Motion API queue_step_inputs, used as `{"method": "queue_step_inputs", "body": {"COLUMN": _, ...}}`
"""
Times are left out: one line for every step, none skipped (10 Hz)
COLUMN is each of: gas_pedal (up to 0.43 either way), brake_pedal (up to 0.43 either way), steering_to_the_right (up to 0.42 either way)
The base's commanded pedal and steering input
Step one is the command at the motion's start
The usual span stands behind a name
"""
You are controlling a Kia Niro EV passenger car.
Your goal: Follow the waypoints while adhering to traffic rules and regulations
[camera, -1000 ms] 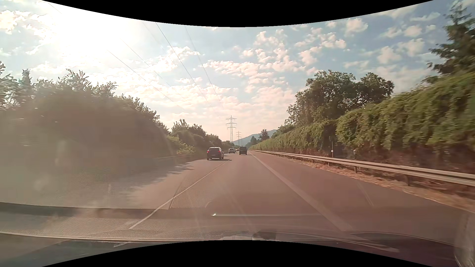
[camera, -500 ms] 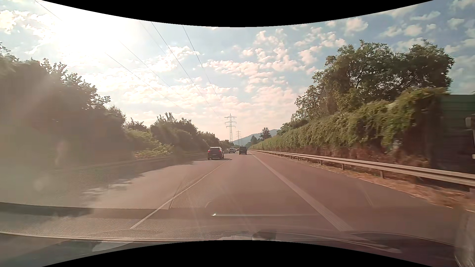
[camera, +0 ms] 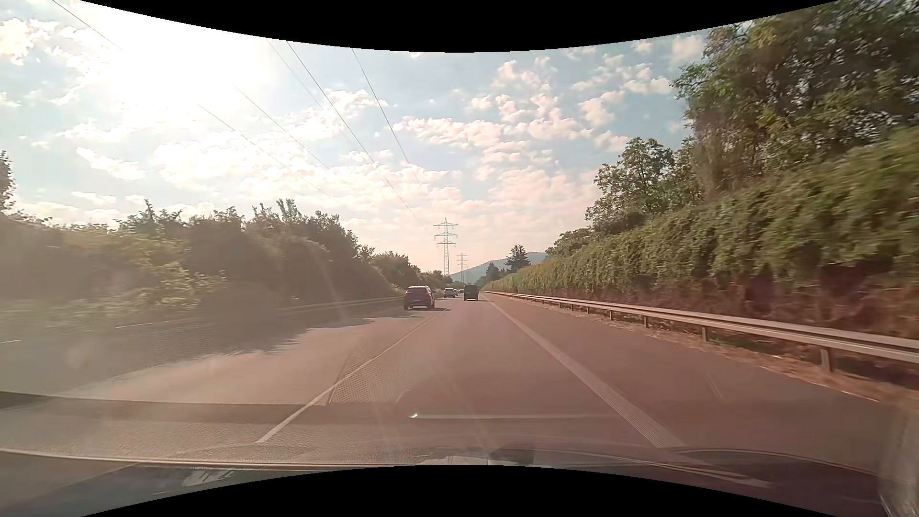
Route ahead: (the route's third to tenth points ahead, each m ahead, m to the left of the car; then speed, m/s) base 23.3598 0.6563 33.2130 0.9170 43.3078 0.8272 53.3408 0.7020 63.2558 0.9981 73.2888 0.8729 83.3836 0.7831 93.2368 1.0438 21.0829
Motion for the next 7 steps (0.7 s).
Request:
{"method": "queue_step_inputs", "body": {"gas_pedal": 0.189, "brake_pedal": 0.000, "steering_to_the_right": -0.001}}
{"method": "queue_step_inputs", "body": {"gas_pedal": 0.189, "brake_pedal": 0.000, "steering_to_the_right": -0.001}}
{"method": "queue_step_inputs", "body": {"gas_pedal": 0.189, "brake_pedal": 0.000, "steering_to_the_right": -0.001}}
{"method": "queue_step_inputs", "body": {"gas_pedal": 0.189, "brake_pedal": 0.000, "steering_to_the_right": -0.001}}
{"method": "queue_step_inputs", "body": {"gas_pedal": 0.189, "brake_pedal": 0.000, "steering_to_the_right": 0.000}}
{"method": "queue_step_inputs", "body": {"gas_pedal": 0.189, "brake_pedal": 0.000, "steering_to_the_right": 0.000}}
{"method": "queue_step_inputs", "body": {"gas_pedal": 0.189, "brake_pedal": 0.000, "steering_to_the_right": 0.000}}
